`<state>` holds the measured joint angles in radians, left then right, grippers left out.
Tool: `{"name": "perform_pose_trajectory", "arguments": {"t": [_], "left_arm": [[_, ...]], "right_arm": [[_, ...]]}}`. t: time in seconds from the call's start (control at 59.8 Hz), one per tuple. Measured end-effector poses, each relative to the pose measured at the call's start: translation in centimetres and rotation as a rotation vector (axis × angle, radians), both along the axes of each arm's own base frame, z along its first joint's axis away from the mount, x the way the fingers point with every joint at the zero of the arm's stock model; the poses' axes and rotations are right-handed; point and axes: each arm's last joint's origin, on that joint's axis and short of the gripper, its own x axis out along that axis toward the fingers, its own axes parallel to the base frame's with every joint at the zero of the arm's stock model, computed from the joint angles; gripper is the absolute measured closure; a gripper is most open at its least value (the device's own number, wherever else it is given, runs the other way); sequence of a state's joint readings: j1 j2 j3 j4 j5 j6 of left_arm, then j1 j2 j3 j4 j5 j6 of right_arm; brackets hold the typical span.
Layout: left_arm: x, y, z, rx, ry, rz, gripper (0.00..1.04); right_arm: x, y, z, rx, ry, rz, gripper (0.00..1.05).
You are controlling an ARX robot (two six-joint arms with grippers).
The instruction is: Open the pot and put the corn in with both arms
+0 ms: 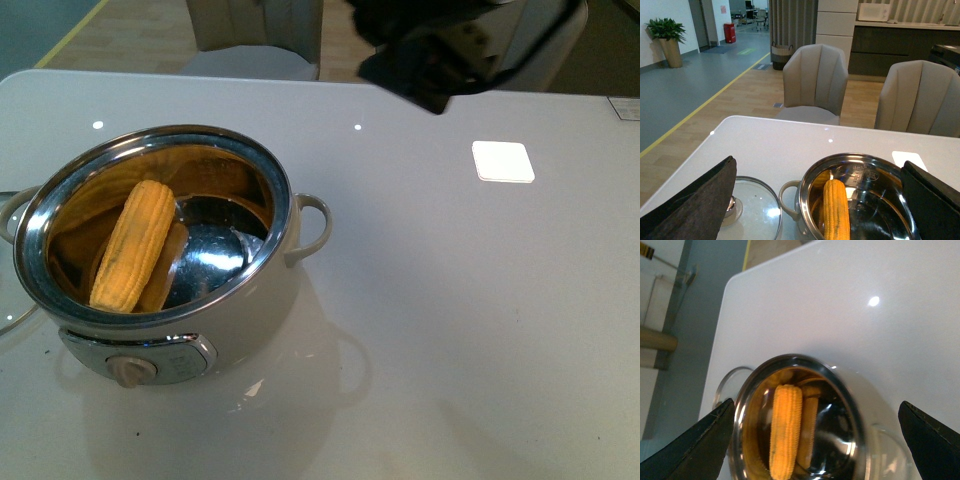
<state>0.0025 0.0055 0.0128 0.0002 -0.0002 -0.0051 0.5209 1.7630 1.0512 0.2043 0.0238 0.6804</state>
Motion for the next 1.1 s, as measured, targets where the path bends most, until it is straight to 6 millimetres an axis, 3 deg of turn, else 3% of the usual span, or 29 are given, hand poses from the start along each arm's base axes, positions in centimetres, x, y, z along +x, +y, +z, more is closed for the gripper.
{"name": "perform_pose_trajectory", "arguments": {"t": [0.284,0.485,0.586,0.686,1.021,1.104], "left_arm": [[0.0,0.0,0.0,0.000,0.000,0.000,0.07],[0.0,0.0,0.0,0.000,0.000,0.000,0.07],[0.0,0.0,0.0,0.000,0.000,0.000,0.07],[0.0,0.0,0.0,0.000,0.000,0.000,0.07],[0.0,0.0,0.0,0.000,0.000,0.000,0.07],[0.0,0.0,0.0,0.000,0.000,0.000,0.07]], "right_arm": [[-5.6,-9.1,1.9,-0.195,-0.100,-0.165,0.09],[-8.7,-11.4,3.4,-0.313,-0.173,-0.217,0.10],[-9.6,-12.3,2.8,-0.397,-0.462,-0.283,0.26],[-11.3,-13.8,1.7,-0.446,-0.596,-0.302,0.44],[-15.3,-16.6,-0.8,-0.505,-0.626,-0.289,1.03],[-16.2,-17.0,-1.3,-0.508,-0.627,-0.290,1.03]]}}
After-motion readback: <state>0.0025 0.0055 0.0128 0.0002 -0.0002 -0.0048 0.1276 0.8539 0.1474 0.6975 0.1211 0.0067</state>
